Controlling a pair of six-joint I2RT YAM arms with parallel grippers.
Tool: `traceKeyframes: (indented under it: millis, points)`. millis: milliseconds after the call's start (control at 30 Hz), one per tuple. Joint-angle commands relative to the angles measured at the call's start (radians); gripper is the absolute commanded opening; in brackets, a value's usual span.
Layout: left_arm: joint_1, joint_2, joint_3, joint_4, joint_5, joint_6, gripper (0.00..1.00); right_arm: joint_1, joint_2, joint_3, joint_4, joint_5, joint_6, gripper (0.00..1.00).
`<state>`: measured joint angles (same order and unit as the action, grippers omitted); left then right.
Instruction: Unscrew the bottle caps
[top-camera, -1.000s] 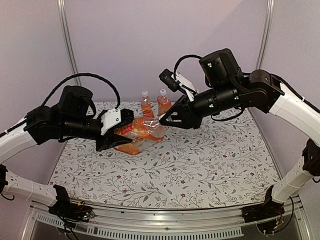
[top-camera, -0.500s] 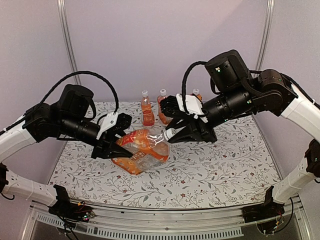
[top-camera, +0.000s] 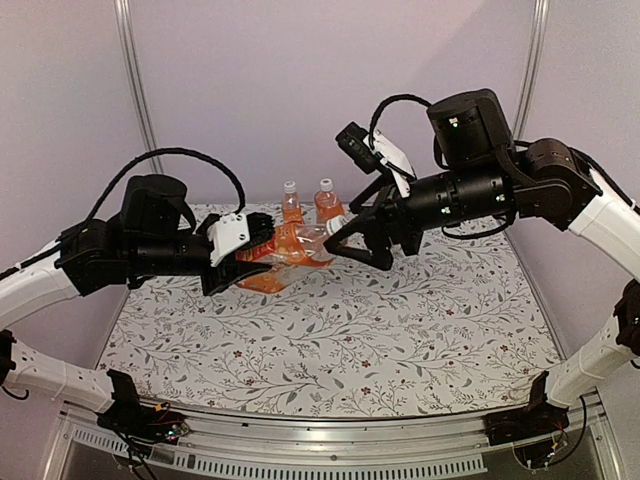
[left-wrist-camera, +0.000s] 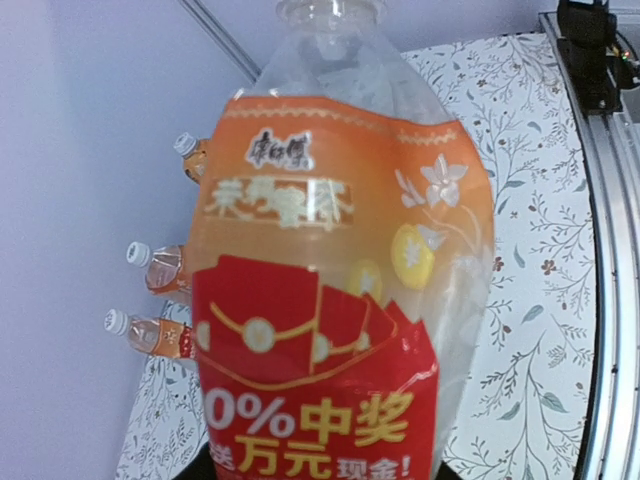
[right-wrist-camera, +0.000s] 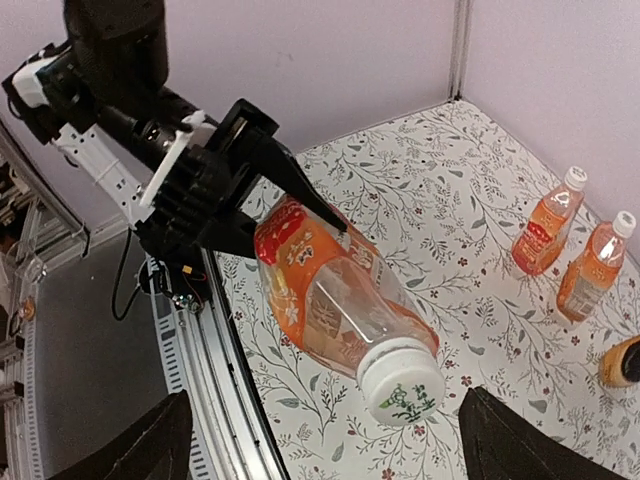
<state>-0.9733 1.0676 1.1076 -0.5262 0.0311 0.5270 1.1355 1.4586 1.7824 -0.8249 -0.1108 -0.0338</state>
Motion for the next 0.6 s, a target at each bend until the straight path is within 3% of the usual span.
traceKeyframes:
  millis: [0,133,433,567]
  points:
    - [-0.018,0.008,-0.029,0.088,-0.161,0.065,0.15,-0.049,0.035,0.018,-0.028,0.131,0.439,0.91]
    - [-0.028,0.003,-0.037,0.089,-0.149,0.075,0.15,-0.11,0.052,0.029,-0.045,0.094,0.572,0.82]
    - [-0.036,0.006,-0.033,0.088,-0.16,0.082,0.15,-0.141,0.148,0.112,-0.043,-0.162,0.613,0.5]
    - [-0.037,0.005,-0.036,0.088,-0.166,0.082,0.15,-0.144,0.143,0.086,-0.047,-0.186,0.628,0.5]
